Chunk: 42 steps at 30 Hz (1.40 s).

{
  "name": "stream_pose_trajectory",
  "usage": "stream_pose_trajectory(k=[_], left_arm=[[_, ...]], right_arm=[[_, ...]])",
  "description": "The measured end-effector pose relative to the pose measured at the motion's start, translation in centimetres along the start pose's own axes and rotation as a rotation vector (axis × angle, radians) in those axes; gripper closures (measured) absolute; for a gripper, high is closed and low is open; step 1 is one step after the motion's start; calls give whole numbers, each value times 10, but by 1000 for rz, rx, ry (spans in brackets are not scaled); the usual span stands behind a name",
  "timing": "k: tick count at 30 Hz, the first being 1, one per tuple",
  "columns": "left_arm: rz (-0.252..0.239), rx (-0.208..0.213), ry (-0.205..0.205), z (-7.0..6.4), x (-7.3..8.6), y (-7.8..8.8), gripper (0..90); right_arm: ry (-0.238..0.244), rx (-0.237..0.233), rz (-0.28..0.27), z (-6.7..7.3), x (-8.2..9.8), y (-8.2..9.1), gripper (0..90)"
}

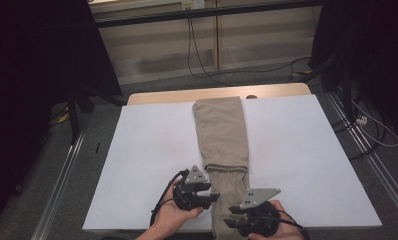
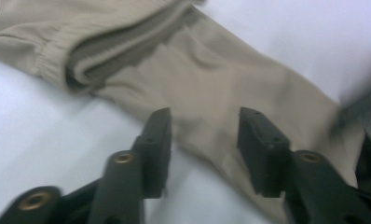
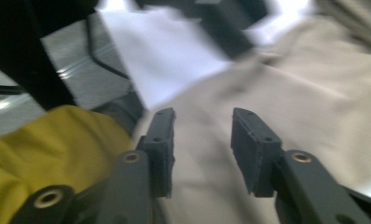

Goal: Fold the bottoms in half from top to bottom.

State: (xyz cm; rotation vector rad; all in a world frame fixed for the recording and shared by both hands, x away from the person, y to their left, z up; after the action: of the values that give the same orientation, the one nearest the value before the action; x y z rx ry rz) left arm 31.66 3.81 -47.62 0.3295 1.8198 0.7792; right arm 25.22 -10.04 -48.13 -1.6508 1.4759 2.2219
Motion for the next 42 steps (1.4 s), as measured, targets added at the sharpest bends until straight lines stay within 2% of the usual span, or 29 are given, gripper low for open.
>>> stream_pose_trajectory(k=[2,4,6,8,9,10,11,12,13,14,18,20,21,22,24,26,28,29,31,32,33,35,36,37,39,40,42], left_arm=[[9,30,-33,-15,5,4,580],[20,82,-86,-33,12,1,657],[77,100,-142,-45,21,-7,663],[115,94,-192,-48,27,-18,640],[110,85,-209,-46,28,-21,638],[111,93,-207,-46,29,-21,673],[110,94,-180,-45,28,-20,717],[126,95,-164,-43,29,-17,814],[122,118,-125,-43,29,-16,886],[128,124,-129,-42,31,-14,892],[130,157,-91,-47,35,-7,881],[118,155,-49,-45,35,-5,771],[106,148,-49,-44,33,-5,710],[98,124,-63,-40,30,-3,671],[41,84,-53,-29,21,1,585],[14,13,-66,-10,11,7,548],[-41,-57,-36,14,-1,11,488],[-57,-72,-24,22,-5,11,452],[-90,-119,-26,42,-13,13,447],[-102,-139,-13,51,-17,12,423],[-100,-157,-7,59,-19,10,402],[-91,-170,-33,69,-24,3,402],[-83,-198,-55,74,-26,0,403],[-95,-196,-58,78,-29,-3,403],[-92,-184,-62,84,-32,-9,412],[-85,-178,-62,86,-31,-12,420],[-65,-178,-47,91,-28,-15,493]], right_arm=[[-4,57,-1,-11,6,6,621],[-2,123,19,-22,16,7,645],[2,146,45,-27,24,4,670],[16,170,65,-29,29,0,746],[2,161,67,-29,29,1,851],[4,147,73,-28,29,2,900],[8,151,75,-28,29,2,900],[9,146,79,-27,29,3,900],[9,128,86,-25,30,5,900],[8,129,92,-24,31,6,900],[-5,107,93,-21,34,11,900],[-21,92,80,-22,32,12,821],[-25,96,72,-25,30,12,773],[-33,100,59,-28,27,12,728],[-47,114,33,-37,20,11,679],[-68,129,-4,-49,10,11,638],[-63,154,-40,-63,0,10,627],[-56,177,-49,-72,-6,8,613],[-55,190,-64,-85,-14,2,603],[-53,208,-65,-92,-18,-1,590],[-51,231,-64,-99,-22,-5,574],[-46,252,-65,-113,-30,-14,558],[-52,256,-65,-117,-33,-17,553],[-55,257,-58,-121,-35,-21,552],[-28,272,-51,-126,-38,-30,562],[-29,268,-46,-128,-38,-34,562],[-21,255,-36,-128,-36,-41,589]])
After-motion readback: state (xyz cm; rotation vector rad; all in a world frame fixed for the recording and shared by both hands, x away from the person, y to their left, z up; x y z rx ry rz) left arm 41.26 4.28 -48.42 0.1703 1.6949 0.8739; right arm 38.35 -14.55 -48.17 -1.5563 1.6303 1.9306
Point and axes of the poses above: each handheld gripper's, and its own axes: y roughly backward along the jaws, x roughly out of its underside, z roughly to its left, the point moved 6 cm from there along -y, roughly forward along the jaws, and after that the axes turned 10 degrees about x, right-handed, at the moved point
